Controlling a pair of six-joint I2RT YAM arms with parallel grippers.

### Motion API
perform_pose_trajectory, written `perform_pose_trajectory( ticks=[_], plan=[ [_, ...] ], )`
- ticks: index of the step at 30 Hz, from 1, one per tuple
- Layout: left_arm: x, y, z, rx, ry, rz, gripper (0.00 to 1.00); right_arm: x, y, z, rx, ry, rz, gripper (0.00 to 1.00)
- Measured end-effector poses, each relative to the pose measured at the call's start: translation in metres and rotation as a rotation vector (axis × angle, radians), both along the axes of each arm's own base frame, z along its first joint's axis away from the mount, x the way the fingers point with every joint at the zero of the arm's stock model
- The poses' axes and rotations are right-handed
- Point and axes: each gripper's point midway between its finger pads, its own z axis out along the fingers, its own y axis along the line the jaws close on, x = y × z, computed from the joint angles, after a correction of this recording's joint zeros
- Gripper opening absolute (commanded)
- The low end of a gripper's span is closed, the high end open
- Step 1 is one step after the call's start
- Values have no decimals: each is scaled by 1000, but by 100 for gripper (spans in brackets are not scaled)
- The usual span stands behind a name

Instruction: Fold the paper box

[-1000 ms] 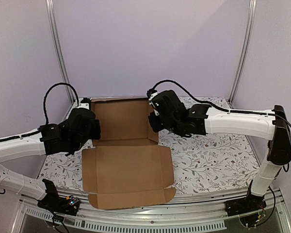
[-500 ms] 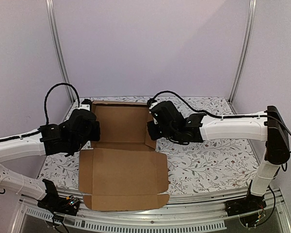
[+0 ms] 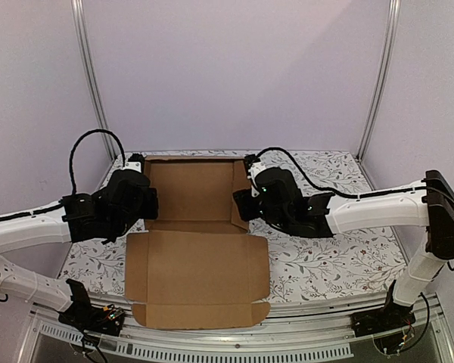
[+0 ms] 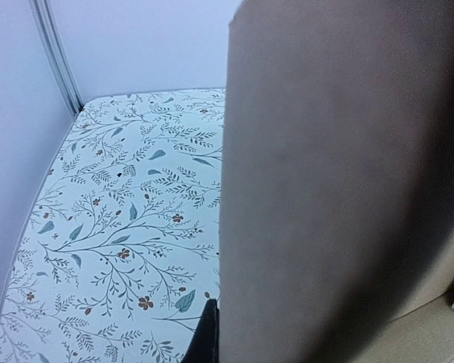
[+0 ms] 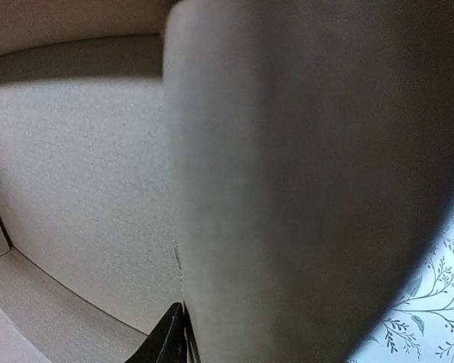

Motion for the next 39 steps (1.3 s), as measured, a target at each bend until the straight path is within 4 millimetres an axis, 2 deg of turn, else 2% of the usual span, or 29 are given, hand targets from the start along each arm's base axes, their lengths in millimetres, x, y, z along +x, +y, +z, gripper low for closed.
perform_pose_trajectory(
  ticks=[6, 9, 11, 15, 19, 28, 39],
  plan=[
    [0, -2, 1, -20, -2, 0, 0, 0, -2, 8, 50, -26, -8, 38],
    [0, -4, 1, -38, -2, -1, 0, 2, -3, 15, 68, -43, -18, 34],
    [0, -5, 2, -49, -3, -3, 0, 5, -5, 17, 72, -51, -30, 25],
    [0, -6, 3, -68, -2, -1, 0, 10, -11, 20, 71, -66, -65, 0],
    [0, -9, 4, -98, -4, -10, 0, 18, -20, 21, 61, -82, -109, 0],
    [2, -14, -1, -109, 5, -7, 1, 19, -23, 20, 48, -86, -129, 0],
    [5, -27, -9, -133, 28, -31, 28, 18, -29, 14, 15, -77, -158, 0]
  ],
)
